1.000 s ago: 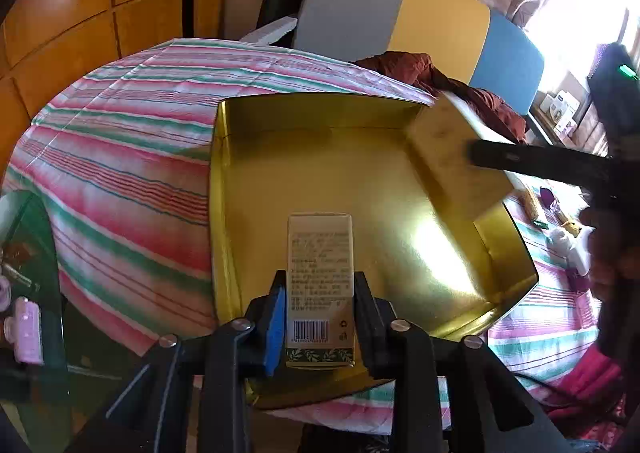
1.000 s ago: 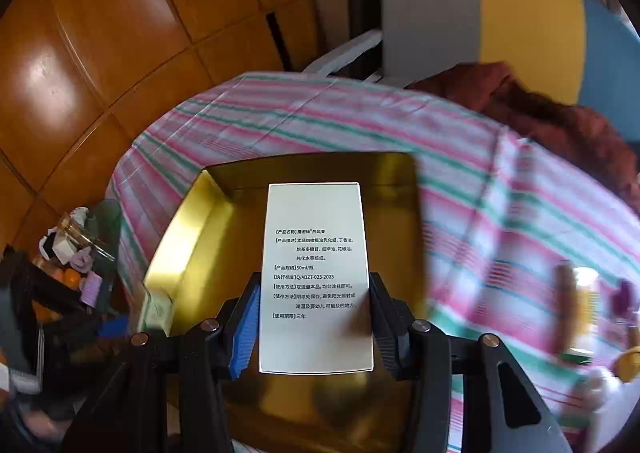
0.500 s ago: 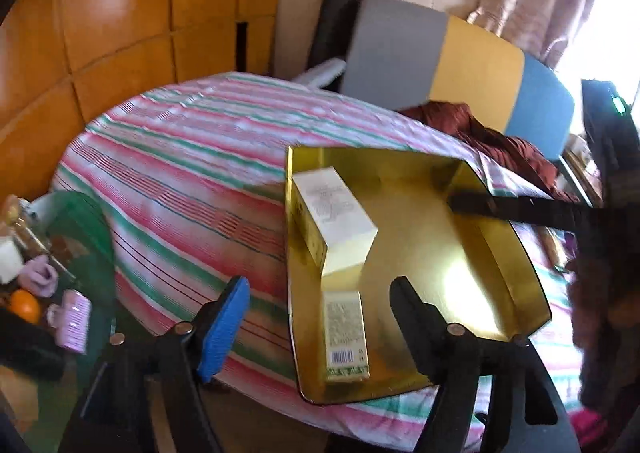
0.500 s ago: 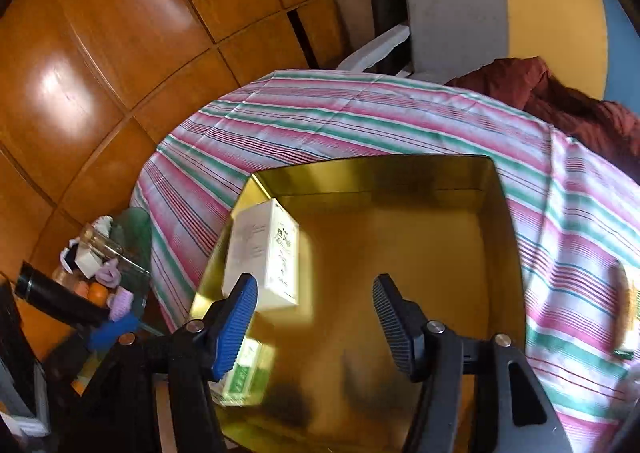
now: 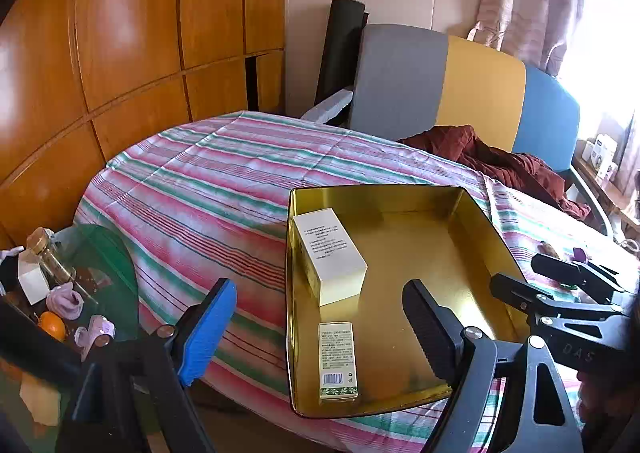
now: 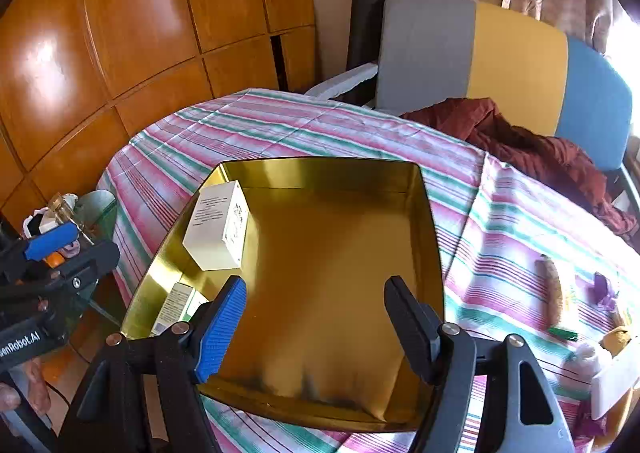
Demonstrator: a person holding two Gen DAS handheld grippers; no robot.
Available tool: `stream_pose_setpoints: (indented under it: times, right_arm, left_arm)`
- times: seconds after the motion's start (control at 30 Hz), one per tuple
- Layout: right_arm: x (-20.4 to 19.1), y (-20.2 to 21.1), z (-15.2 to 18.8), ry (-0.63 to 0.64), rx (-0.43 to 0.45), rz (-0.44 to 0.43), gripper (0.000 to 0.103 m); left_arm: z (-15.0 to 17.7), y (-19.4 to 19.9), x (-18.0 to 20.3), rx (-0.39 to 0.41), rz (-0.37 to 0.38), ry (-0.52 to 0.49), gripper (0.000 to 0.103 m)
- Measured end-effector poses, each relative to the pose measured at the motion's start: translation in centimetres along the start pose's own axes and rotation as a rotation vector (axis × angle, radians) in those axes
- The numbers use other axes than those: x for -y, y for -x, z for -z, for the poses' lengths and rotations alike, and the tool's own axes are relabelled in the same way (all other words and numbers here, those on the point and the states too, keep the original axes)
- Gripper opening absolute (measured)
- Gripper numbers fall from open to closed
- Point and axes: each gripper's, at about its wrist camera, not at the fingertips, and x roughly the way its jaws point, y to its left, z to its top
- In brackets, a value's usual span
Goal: Organize objects
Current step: 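Withdraw both grippers from the tray toward the item pile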
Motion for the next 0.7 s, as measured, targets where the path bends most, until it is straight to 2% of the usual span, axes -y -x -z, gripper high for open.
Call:
stream_pose_setpoints:
  times: [0.3,0.7]
  right_arm:
    - [0.3,1.6,0.9,0.024,0.049,0.043,0.073]
    - [2.6,3.4,1.8,-0.013,0.075,0.089,0.073]
  left_arm:
    - [-0.2,0.6,1.1,0.02,-0.003,-0.032,0.086]
    - [-0.1,0.8,3.1,0.017,0.018,-0.073,0.086]
